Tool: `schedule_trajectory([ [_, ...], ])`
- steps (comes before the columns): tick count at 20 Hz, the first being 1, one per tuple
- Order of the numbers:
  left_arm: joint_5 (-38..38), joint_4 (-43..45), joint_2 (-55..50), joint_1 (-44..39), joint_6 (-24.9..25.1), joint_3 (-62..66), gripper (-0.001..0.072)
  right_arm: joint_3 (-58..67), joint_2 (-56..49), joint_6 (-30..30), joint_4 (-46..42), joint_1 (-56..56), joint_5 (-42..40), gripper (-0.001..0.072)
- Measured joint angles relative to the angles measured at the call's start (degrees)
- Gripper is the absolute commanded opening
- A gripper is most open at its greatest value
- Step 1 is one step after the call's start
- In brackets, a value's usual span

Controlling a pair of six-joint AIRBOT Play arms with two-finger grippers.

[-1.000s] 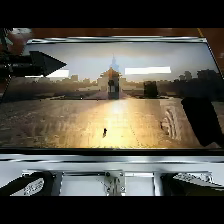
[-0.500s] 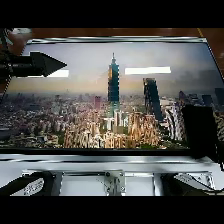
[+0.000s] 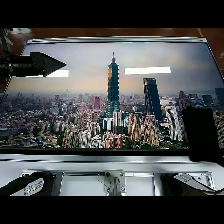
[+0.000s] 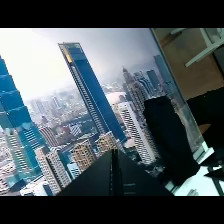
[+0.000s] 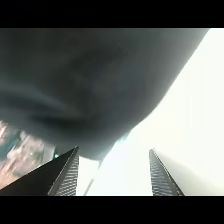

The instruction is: Fold the shirts.

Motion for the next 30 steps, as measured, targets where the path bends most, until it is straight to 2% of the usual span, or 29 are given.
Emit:
schedule_trajectory([
  [3,0.20,4.39,-0.17,-0.02,0.24,0.00,0.0035,17.46,0.55,0.28,3.04,4.33,3.21,0.0555],
  [5,0.39,10.73,-0.79,-0.44,-0.55,0.00,0.0033,28.06,0.76,0.74,5.11,12.39,-0.46,0.0556],
  [7,-0.28,24.39,-1.66,-3.06,-6.54,0.04,0.0039,34.51,0.61,0.57,5.57,25.77,-4.61,0.0557],
  [8,-1.46,32.46,-2.21,-5.03,-10.19,0.04,0.0177,35.78,-0.20,0.63,4.61,33.94,-5.49,0.0557],
  [9,-2.69,39.69,-2.99,-7.17,-13.22,0.04,0.0528,36.00,-1.51,1.25,3.43,41.18,-5.46,0.0557],
  [10,-3.61,44.76,-3.82,-9.01,-15.19,0.04,0.0615,35.80,-3.41,1.68,1.86,48.19,-4.83,0.0564],
  [11,-4.74,48.19,-4.85,-10.78,-16.74,0.04,0.0615,35.47,-5.38,2.16,0.90,53.96,-3.76,0.0605],
  [13,-6.86,52.65,-6.91,-13.09,-18.36,0.04,0.0615,35.01,-8.74,3.21,1.25,62.07,-2.19,0.0604],
  [16,-9.14,56.65,-9.46,-14.36,-19.76,0.04,0.0616,34.75,-11.32,5.79,2.29,67.78,-1.55,0.0604],
  [30,-11.08,59.36,-11.74,-15.02,-20.79,0.04,0.0616,34.60,-12.87,7.98,2.58,71.34,-0.17,0.0604],
])
